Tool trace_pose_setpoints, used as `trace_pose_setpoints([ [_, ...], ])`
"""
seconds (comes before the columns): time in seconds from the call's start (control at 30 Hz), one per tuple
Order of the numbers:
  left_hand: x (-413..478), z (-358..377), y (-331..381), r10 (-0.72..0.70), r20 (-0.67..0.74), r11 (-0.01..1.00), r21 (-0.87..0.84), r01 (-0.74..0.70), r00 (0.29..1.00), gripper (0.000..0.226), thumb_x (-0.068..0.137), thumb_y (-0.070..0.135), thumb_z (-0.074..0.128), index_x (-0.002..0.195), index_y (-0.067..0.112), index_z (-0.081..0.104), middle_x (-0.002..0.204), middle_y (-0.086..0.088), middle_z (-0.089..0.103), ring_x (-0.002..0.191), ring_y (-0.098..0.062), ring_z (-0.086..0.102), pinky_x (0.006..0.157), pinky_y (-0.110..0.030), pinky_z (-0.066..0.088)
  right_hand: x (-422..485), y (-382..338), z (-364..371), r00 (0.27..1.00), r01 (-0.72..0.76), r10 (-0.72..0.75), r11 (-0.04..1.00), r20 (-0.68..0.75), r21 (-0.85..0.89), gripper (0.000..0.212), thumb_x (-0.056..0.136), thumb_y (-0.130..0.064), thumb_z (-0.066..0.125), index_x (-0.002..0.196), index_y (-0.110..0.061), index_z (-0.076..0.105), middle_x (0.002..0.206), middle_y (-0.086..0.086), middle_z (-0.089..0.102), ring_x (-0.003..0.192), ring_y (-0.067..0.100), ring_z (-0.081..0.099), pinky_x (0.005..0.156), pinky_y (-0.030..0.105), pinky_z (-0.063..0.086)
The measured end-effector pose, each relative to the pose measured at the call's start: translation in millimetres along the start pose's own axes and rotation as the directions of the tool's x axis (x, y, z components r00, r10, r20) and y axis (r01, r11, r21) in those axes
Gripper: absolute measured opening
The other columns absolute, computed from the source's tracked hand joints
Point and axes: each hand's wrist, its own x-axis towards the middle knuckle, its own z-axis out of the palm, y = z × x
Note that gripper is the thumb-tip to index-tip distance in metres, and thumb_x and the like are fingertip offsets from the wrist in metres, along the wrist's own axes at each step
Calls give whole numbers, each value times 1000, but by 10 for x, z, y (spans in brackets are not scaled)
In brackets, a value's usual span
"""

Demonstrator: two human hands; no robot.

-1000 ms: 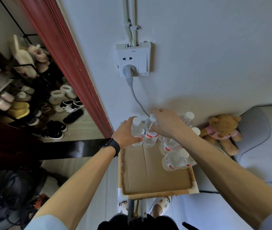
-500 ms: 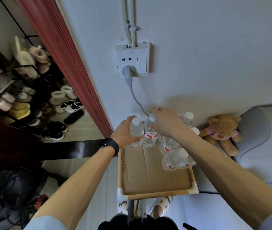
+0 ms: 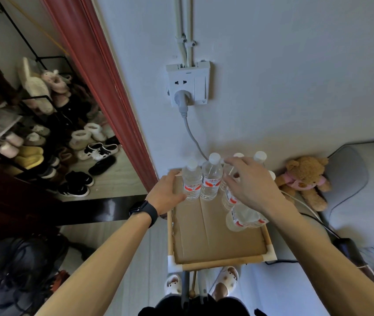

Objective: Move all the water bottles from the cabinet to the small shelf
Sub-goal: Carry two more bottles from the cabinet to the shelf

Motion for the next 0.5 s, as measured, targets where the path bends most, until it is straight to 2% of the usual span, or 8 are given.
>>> trace_pose_setpoints([
  [0.13, -277, -48, -149, -16, -4, 998, 64, 16, 1000, 71, 87, 33, 67, 148, 23, 32, 142, -6, 46, 125, -20, 49, 100, -31, 41, -559, -78, -25, 997, 31, -27, 997, -70, 70, 35, 97, -36, 55, 131, -27, 56, 124, -2, 62, 105, 18, 63, 84, 36, 51],
  [0.23, -572, -55, -220, -48, -30, 994, 97, 51, 998, 68, 89, 34, 64, 148, 24, 31, 143, -6, 46, 122, -18, 52, 98, -29, 42, -855, -108, 90, 993, 110, -108, 991, -36, 72, 31, 96, -29, 59, 127, -26, 60, 119, -3, 64, 104, 17, 62, 78, 27, 43],
  [0.3, -835, -36, -244, -77, -64, 989, 124, 84, 995, 67, 90, 34, 62, 148, 22, 32, 145, -6, 44, 129, -21, 46, 103, -32, 41, -970, -118, 205, 982, 186, -187, 981, 13, 54, 30, 95, -27, 60, 125, -23, 61, 119, -3, 64, 104, 19, 61, 77, 27, 40],
  [0.4, -1262, 16, -229, -150, -136, 969, 177, 173, 979, 65, 91, 37, 60, 148, 26, 32, 148, -3, 41, 132, -23, 42, 105, -38, 42, -1079, -135, 345, 944, 308, -312, 950, 104, 52, 31, 96, -29, 57, 127, -22, 60, 124, -2, 61, 111, 22, 58, 84, 34, 47],
  [0.5, -1734, 138, -167, -230, -242, 936, 209, 282, 943, 60, 91, 40, 57, 146, 30, 35, 148, 0, 42, 133, -23, 41, 105, -41, 42, -1198, -187, 404, 890, 420, -420, 907, 181, 40, 35, 101, -38, 48, 132, -24, 56, 128, -4, 59, 119, 18, 53, 93, 32, 46],
])
